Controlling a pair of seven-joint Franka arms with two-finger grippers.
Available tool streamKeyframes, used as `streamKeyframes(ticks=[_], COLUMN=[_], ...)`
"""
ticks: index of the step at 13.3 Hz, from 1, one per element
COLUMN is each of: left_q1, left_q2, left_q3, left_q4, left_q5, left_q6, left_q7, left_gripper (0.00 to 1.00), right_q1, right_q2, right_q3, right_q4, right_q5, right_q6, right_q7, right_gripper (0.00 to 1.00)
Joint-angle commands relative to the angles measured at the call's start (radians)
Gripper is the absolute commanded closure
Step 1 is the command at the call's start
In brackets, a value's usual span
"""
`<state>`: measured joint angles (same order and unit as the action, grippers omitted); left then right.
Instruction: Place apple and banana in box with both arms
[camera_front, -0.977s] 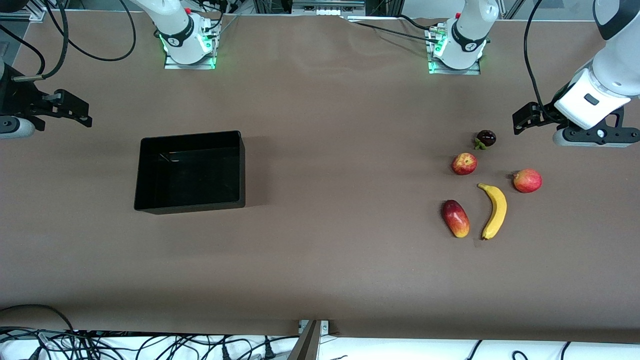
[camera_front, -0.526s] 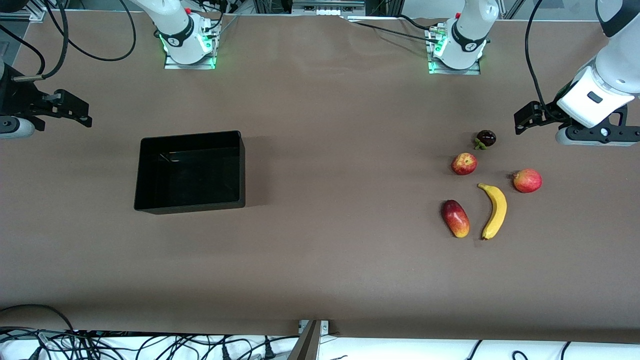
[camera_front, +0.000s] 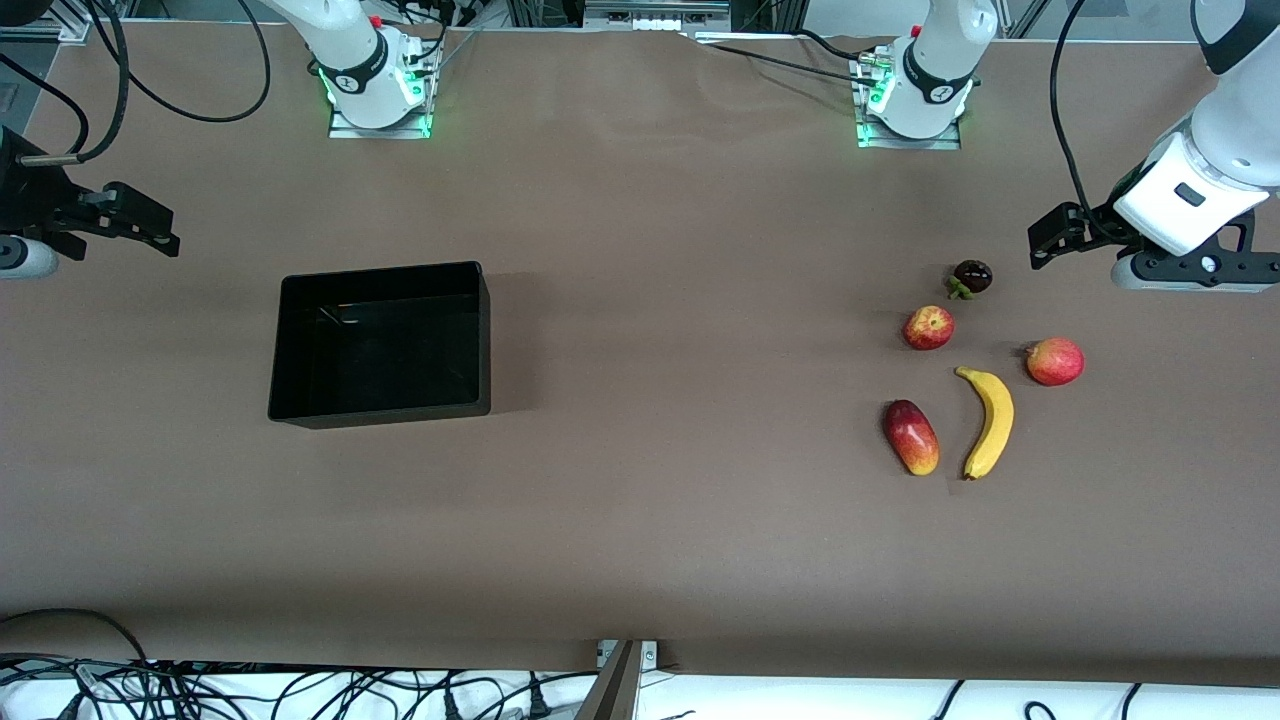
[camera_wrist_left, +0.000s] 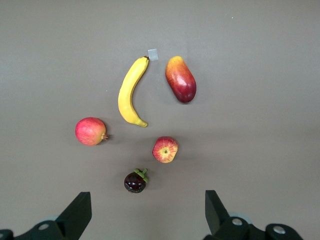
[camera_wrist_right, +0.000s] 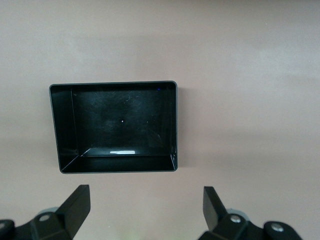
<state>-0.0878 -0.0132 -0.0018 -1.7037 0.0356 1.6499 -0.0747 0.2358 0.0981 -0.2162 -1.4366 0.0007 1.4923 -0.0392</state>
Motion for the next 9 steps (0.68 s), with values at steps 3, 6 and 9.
streamKeyframes(ticks=[3,6,9], left_q1=[-0.001,-0.001,-0.001], left_q2=[-0.007,-0.007,-0.007], left_q3=[0.0,0.0,0.002], left_q4=[0.012,0.012,0.012], left_q5=[-0.006,-0.006,-0.006], left_q6=[-0.019,-0.019,-0.019], left_q7=[0.016,0.016,0.016], left_gripper=[0.0,0.0,0.0], right_q1=[-0.004,-0.004,-0.004], right_q2=[0.009,0.011,0.009], right_q3=[0.001,0.003,0.003], right_q4=[0.021,0.022,0.022], right_q5=[-0.01,-0.01,-0.01], right_q6=[-0.003,-0.004,-0.003], right_q7=[0.009,0.008,0.008], right_gripper=[0.0,0.0,0.0])
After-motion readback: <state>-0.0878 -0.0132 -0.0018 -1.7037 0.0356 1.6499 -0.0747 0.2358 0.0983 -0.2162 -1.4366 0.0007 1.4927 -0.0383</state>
